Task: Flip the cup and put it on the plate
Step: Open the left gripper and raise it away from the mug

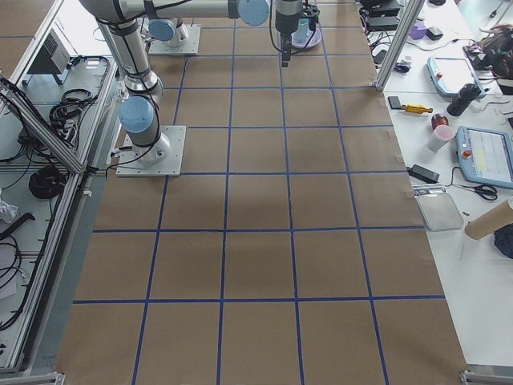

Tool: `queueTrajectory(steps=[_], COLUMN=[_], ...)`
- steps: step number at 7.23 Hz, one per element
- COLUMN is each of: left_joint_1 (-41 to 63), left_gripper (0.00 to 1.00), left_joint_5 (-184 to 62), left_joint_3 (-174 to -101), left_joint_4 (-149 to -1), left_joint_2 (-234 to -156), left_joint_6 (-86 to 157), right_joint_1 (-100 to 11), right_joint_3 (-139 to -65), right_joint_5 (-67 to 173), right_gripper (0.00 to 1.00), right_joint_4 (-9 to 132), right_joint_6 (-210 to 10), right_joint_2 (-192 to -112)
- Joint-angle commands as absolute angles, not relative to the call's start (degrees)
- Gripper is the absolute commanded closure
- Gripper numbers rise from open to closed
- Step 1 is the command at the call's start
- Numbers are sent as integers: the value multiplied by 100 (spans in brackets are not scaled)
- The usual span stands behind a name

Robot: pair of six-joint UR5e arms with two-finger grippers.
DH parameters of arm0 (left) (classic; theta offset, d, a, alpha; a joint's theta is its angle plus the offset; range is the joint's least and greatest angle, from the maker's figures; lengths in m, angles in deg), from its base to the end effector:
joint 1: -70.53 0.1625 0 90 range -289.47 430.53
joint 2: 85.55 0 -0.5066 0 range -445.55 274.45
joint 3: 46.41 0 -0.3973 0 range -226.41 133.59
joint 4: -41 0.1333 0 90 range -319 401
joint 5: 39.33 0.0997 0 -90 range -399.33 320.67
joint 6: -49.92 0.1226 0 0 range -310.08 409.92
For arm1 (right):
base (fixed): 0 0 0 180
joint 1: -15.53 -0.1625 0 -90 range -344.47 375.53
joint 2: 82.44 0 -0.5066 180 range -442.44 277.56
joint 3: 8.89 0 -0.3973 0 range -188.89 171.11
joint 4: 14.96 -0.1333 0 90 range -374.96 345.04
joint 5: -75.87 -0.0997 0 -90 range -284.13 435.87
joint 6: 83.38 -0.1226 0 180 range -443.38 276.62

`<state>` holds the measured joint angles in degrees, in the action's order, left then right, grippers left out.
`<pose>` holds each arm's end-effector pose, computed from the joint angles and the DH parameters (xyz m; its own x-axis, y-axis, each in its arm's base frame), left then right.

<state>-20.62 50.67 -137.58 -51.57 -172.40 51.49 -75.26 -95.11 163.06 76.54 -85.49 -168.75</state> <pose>-0.1427 -0.4649 0.5584 -0.9989 0.0475 0.0003 0.0475 0.9988 0.0103 0.1466 -0.5310 0.5490 -0.9985 0.0217 -0.0500 0.0230 0.9994 -0.0259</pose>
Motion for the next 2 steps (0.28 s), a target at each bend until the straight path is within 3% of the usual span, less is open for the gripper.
queueTrajectory(steps=[1,2], left_joint_1=[-2062,-2062], left_gripper=[0,0], left_joint_5=[5269,5260], left_joint_3=[-13764,-13772], left_joint_4=[-5181,-5181], left_joint_2=[-17221,-17230], left_joint_6=[5097,5097], right_joint_1=[-7526,-7526], right_joint_3=[-9511,-9511], right_joint_5=[16306,16306], right_gripper=[0,0], right_joint_4=[7654,7654], right_joint_6=[-8549,-8549], right_joint_2=[-16875,-16875])
